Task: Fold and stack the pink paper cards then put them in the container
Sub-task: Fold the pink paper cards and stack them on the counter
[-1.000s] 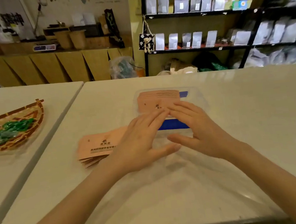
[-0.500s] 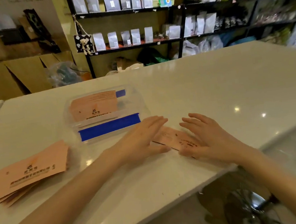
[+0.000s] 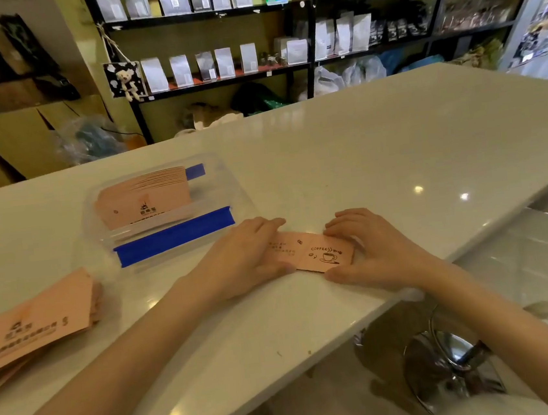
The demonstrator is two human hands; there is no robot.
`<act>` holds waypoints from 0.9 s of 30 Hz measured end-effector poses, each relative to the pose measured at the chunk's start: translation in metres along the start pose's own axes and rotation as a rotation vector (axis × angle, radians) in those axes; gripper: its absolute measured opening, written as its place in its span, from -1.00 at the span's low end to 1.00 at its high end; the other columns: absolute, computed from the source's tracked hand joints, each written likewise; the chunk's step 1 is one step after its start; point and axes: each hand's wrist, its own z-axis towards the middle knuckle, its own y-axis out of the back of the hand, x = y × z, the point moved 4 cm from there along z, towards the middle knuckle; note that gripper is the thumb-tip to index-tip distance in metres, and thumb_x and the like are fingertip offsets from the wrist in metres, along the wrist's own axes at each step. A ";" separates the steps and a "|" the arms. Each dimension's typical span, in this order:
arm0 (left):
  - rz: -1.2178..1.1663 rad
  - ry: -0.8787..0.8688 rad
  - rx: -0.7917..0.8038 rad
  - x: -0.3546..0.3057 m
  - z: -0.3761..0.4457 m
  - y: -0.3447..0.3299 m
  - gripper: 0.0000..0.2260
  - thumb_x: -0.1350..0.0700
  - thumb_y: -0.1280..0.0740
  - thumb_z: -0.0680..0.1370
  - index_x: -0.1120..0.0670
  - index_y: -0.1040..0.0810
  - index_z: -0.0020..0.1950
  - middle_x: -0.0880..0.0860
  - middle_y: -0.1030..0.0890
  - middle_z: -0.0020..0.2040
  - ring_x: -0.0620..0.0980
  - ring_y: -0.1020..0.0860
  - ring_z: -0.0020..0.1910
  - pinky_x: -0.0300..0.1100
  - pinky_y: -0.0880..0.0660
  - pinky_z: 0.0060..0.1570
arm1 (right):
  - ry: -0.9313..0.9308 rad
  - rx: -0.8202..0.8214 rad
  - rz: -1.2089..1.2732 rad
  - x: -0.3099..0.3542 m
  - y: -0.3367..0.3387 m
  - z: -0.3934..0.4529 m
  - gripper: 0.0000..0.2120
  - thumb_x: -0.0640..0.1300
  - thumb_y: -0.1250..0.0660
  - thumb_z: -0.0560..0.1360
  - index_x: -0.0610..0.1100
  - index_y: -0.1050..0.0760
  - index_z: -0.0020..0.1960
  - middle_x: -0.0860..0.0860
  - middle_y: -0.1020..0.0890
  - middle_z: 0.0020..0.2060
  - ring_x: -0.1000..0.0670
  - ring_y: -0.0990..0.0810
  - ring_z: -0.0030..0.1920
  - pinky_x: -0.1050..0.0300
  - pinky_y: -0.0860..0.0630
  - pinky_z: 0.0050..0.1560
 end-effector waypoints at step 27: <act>0.010 0.333 -0.677 0.080 -0.163 0.133 -0.32 -0.21 -0.43 0.21 -0.05 -0.35 0.27 -0.16 -0.43 0.10 -0.22 -0.35 0.10 -0.40 -0.30 0.01 | 0.610 -0.002 0.175 0.185 0.004 0.103 -0.45 0.19 -0.40 0.22 0.11 -0.38 0.17 0.35 -0.40 0.07 0.20 -0.20 0.21 0.35 -0.18 0.21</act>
